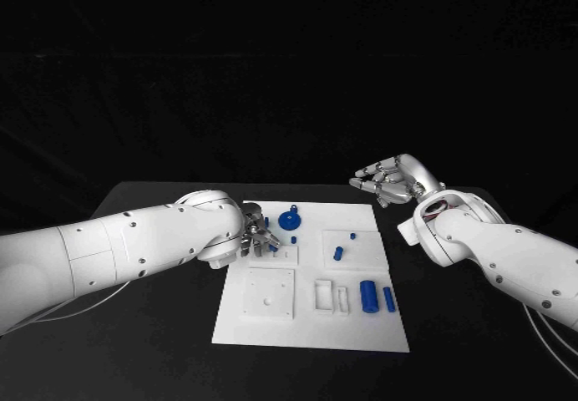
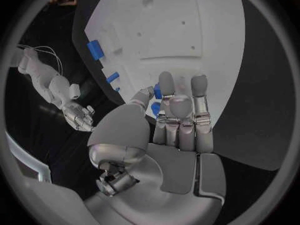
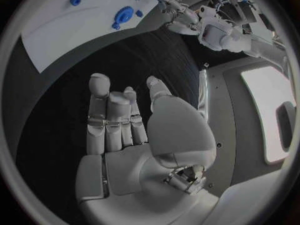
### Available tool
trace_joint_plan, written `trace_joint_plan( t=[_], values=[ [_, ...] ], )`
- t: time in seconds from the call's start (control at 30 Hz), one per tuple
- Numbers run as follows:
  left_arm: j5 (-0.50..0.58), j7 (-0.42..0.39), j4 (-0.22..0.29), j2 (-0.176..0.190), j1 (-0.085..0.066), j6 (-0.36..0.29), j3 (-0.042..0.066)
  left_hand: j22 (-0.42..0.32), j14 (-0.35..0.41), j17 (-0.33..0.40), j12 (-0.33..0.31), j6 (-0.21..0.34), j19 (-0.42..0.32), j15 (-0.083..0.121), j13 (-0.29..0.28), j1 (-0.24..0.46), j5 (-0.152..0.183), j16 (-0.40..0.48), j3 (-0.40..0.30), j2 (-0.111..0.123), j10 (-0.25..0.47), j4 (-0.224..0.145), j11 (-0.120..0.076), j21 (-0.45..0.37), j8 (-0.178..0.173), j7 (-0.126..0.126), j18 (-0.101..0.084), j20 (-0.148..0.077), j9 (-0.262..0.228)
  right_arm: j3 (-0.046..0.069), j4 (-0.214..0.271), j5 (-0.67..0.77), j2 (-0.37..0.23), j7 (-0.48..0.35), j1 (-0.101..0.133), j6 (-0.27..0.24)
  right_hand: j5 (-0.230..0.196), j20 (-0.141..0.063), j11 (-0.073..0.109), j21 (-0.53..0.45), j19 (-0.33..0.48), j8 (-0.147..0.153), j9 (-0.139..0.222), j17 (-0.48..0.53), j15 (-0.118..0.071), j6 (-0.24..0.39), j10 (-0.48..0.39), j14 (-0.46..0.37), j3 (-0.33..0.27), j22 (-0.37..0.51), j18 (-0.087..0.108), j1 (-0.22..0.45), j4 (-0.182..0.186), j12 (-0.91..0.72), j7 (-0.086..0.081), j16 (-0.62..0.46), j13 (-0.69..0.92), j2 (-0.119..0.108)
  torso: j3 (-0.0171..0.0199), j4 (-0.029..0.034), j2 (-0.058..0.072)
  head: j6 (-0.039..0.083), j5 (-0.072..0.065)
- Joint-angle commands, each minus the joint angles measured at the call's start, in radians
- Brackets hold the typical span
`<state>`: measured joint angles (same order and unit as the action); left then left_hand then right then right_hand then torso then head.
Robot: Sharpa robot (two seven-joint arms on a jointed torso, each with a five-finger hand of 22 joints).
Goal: Assemble the parts on the task board
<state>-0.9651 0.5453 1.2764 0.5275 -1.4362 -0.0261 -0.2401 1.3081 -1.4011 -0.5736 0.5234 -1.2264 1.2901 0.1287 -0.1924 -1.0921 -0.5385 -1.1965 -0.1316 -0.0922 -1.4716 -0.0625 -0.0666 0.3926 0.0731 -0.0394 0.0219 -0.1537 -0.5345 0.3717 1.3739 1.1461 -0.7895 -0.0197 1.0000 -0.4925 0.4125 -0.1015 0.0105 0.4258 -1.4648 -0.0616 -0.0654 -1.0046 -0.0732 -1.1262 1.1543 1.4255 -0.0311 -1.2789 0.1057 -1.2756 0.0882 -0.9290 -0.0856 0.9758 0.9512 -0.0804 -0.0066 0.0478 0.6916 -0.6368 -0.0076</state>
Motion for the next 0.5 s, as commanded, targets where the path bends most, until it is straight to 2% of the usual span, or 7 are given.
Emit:
trace_joint_plan(
  t=[0.03, 0.5],
  values=[
    [-0.019, 0.004, 0.003, -0.005, 0.004, 0.030, 0.000, 0.019, -0.010, -0.001, 0.004, -0.048, 0.003, 0.006, 0.001, -0.007, -0.003, -0.005, -0.166, -0.005, -0.045, -0.165, -0.010, 0.007, 0.003, 0.041, -0.006, 0.001, -0.002, 0.001, 0.001, -0.001, 0.002, -0.009, 0.000, 0.008, 0.003, 0.006, 0.002, -0.001, -0.044, -0.001, 0.001, 0.000, -0.004, -0.003, 0.001, -0.001, 0.006, 0.001, 0.008, 0.004, 0.002, 0.006, 0.005, -0.003, 0.000, -0.007, 0.0000, -0.0008, 0.001, -0.003, 0.000],
    [-0.021, 0.003, 0.002, -0.009, 0.017, 0.034, 0.000, 0.019, -0.010, -0.001, 0.004, -0.048, 0.003, 0.006, 0.001, -0.007, -0.003, -0.005, -0.166, -0.005, -0.045, -0.165, -0.010, 0.007, 0.003, 0.041, -0.006, 0.001, -0.002, 0.001, 0.000, -0.001, 0.003, -0.008, 0.000, 0.010, 0.004, 0.006, 0.002, 0.000, -0.044, -0.001, 0.001, 0.001, -0.004, -0.005, 0.001, -0.001, 0.006, 0.003, 0.007, 0.005, 0.001, 0.005, 0.006, -0.004, -0.001, -0.006, 0.0001, 0.0000, 0.000, -0.005, -0.004]
  ],
)
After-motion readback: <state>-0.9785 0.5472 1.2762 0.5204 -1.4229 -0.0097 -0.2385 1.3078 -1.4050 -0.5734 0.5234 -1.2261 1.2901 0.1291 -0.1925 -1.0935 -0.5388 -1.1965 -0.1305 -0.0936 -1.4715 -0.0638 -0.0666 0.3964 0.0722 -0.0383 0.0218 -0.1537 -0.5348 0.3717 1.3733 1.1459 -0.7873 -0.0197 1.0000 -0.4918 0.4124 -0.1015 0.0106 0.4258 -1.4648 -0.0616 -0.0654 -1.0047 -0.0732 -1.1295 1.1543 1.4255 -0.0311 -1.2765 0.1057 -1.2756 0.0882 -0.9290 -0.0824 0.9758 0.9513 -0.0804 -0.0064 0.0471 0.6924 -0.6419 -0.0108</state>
